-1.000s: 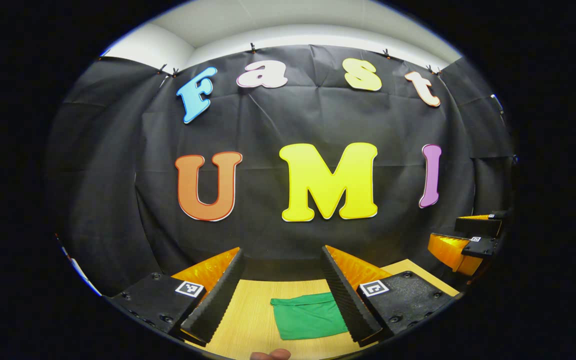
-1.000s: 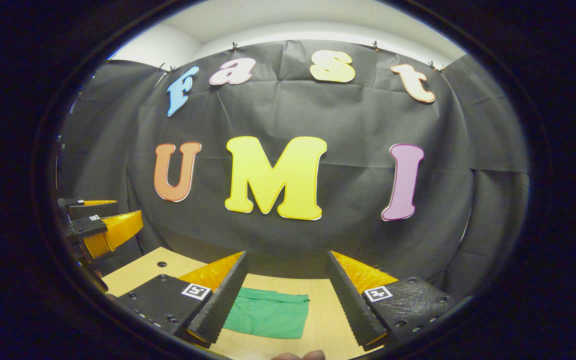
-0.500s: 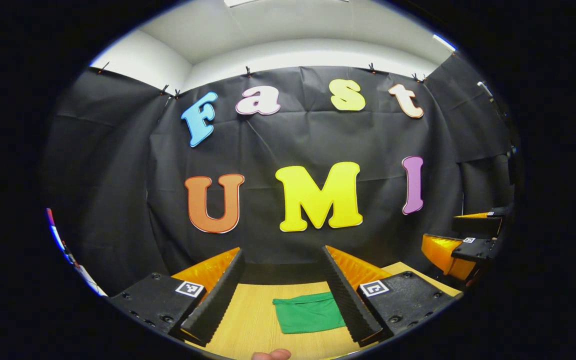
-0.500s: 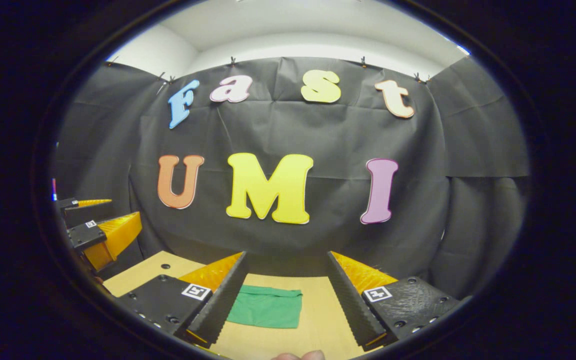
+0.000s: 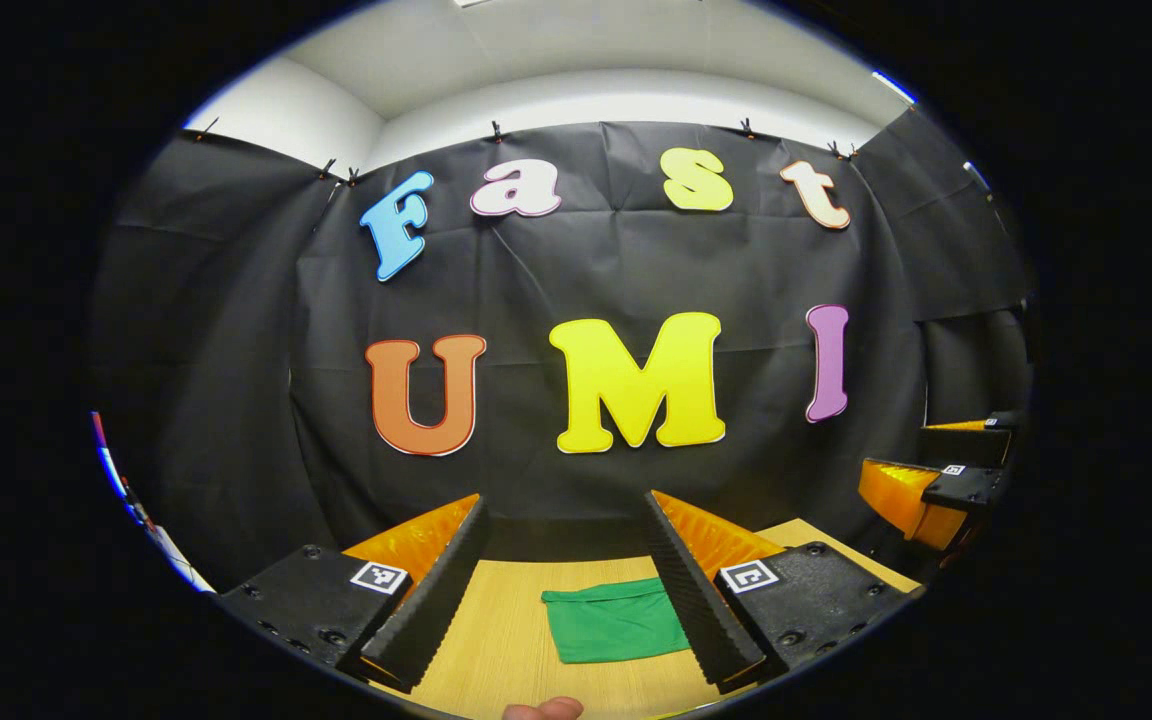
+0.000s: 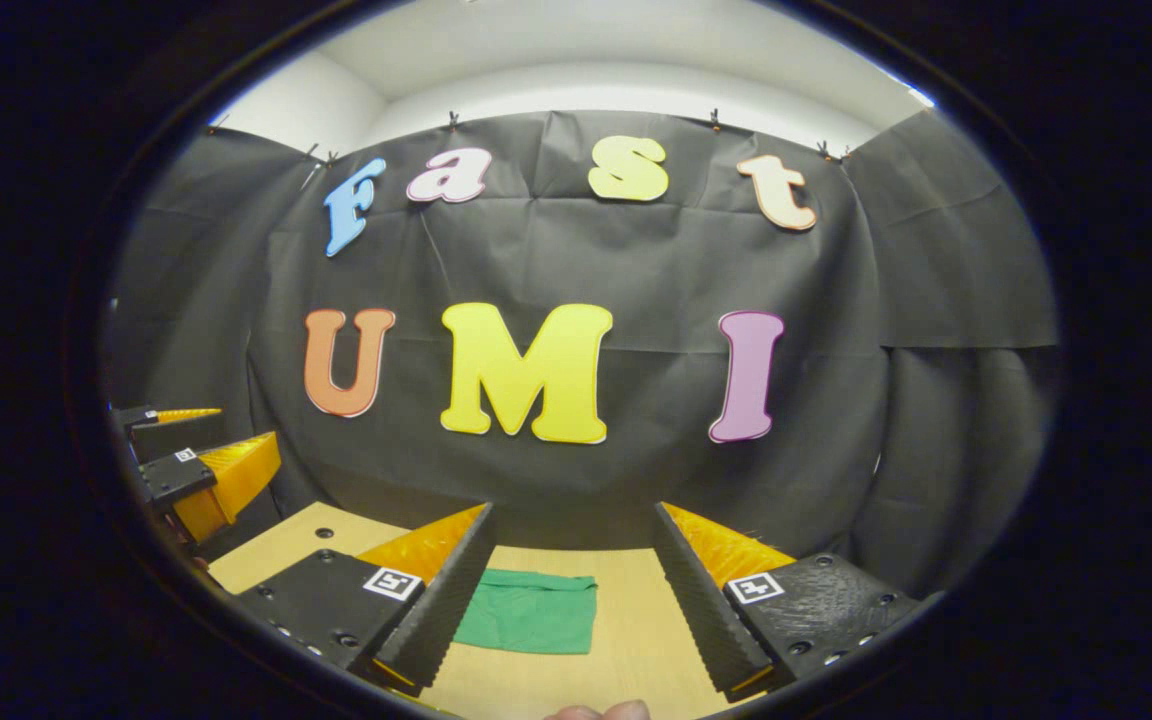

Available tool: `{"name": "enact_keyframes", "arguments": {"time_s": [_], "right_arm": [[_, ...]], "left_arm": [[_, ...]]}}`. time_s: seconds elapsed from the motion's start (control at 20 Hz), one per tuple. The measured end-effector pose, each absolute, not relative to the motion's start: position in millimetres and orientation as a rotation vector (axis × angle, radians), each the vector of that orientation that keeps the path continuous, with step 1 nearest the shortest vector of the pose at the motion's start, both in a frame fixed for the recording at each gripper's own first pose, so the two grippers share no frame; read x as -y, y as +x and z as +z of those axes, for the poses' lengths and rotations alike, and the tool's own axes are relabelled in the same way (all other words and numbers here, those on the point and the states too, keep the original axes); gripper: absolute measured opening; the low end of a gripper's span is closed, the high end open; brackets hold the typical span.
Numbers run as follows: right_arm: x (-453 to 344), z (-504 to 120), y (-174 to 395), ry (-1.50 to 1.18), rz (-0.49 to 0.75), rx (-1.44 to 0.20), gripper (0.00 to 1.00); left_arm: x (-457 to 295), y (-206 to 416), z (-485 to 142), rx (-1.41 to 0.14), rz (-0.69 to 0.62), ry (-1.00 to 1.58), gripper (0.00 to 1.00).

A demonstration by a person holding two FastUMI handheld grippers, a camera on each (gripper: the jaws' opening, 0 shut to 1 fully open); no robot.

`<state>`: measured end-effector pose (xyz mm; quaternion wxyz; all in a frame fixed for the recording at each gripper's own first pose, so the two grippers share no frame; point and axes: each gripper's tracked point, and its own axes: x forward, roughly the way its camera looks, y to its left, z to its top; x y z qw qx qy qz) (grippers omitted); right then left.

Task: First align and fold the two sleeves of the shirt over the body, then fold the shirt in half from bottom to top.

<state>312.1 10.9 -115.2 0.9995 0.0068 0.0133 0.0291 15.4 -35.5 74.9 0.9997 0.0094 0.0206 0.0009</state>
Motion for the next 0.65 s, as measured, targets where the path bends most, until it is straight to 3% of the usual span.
{"name": "enact_keyframes", "arguments": {"time_s": [0.65], "right_arm": [[-8, -109, 318, 0.010, 0.051, -0.014, 0.95]], "left_arm": [[37, 32, 69, -0.055, 0.007, 0.023, 0.97]]}}
